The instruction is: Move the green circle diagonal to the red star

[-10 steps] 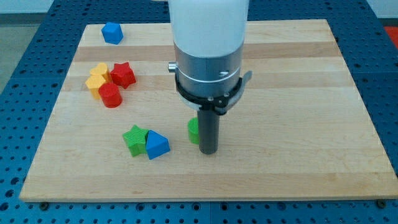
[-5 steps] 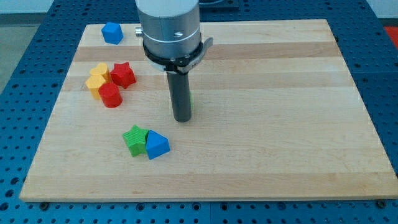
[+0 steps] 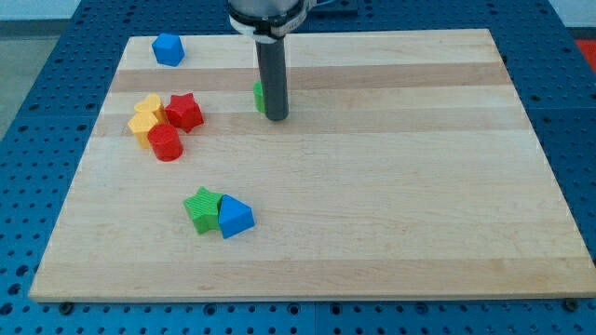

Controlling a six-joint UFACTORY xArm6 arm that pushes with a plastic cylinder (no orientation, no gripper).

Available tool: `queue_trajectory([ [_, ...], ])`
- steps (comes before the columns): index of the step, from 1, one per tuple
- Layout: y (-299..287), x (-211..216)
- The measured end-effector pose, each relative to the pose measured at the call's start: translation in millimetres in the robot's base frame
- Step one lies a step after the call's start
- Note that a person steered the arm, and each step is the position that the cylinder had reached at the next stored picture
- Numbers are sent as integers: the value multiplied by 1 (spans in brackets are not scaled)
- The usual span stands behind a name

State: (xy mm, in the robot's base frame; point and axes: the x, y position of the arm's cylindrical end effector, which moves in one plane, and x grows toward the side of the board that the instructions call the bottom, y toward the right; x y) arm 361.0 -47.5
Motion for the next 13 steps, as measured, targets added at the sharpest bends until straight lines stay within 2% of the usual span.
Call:
queue_trajectory([
  [2,0,-46],
  [3,-5,-56],
  [11,-135,-77],
  [12,-118,-73],
  [13,-46,-35],
])
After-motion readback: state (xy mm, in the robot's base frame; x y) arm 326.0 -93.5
